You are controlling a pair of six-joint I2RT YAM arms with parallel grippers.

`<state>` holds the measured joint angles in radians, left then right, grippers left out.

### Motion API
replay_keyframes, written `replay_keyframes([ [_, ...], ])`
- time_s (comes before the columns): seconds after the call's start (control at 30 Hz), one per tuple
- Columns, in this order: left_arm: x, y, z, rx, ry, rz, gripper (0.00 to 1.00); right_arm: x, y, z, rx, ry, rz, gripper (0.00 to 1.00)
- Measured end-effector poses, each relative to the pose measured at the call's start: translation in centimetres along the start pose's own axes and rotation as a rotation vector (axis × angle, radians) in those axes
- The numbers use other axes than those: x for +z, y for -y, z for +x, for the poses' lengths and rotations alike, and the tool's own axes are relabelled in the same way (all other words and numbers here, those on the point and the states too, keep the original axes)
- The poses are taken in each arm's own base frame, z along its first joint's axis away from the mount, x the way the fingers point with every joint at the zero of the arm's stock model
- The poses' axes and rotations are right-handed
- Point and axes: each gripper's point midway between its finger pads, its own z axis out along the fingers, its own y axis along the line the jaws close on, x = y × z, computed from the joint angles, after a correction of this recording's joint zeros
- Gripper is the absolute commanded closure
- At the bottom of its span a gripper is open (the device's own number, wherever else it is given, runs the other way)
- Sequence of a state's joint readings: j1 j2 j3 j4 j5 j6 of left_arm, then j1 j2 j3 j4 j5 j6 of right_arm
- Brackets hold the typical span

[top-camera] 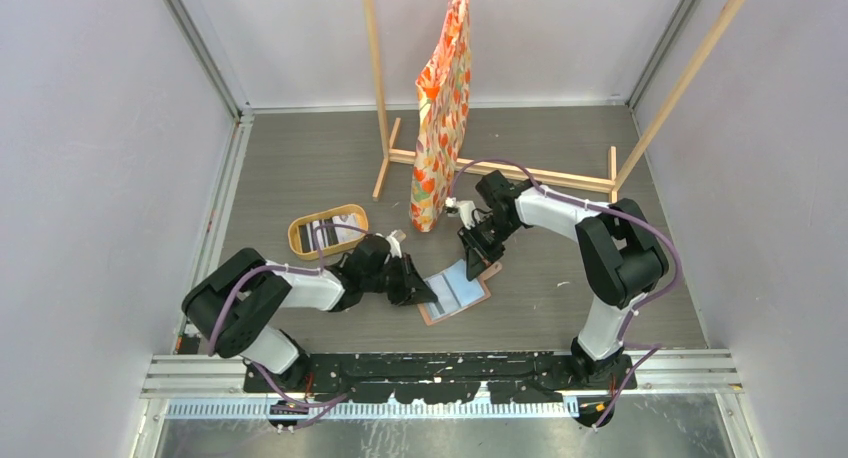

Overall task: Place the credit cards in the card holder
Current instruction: Insert the credit card into the card holder.

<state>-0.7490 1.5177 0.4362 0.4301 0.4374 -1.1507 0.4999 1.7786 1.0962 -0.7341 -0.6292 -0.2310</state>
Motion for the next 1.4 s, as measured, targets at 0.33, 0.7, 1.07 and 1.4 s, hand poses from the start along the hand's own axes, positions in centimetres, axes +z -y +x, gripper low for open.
replay_keyframes([
  [0.33, -0.7, -1.1, -0.2, -0.068, -0.036, -0.012, 0.9, 0.0, -0.5, -0.1, 0.012, -0.01, -0.032, 0.87],
  [0.7, -1.1, -1.4, -0.4, -0.084, -0.068, -0.014, 0.9, -0.4, -0.7, -0.3, 0.032, 0.006, -0.064, 0.75],
  [1.07, -4.6, 1.8, -1.6, 0.076, -0.003, -0.002, 0.78, -1.2, 0.6, -0.2, 0.021, 0.004, 0.018, 0.58],
  [1.4, -12.1, 7.0, -9.2, 0.425, 0.333, -0.092, 0.39, -5.1, -1.9, -1.7, -0.18, 0.106, 0.018, 0.56],
])
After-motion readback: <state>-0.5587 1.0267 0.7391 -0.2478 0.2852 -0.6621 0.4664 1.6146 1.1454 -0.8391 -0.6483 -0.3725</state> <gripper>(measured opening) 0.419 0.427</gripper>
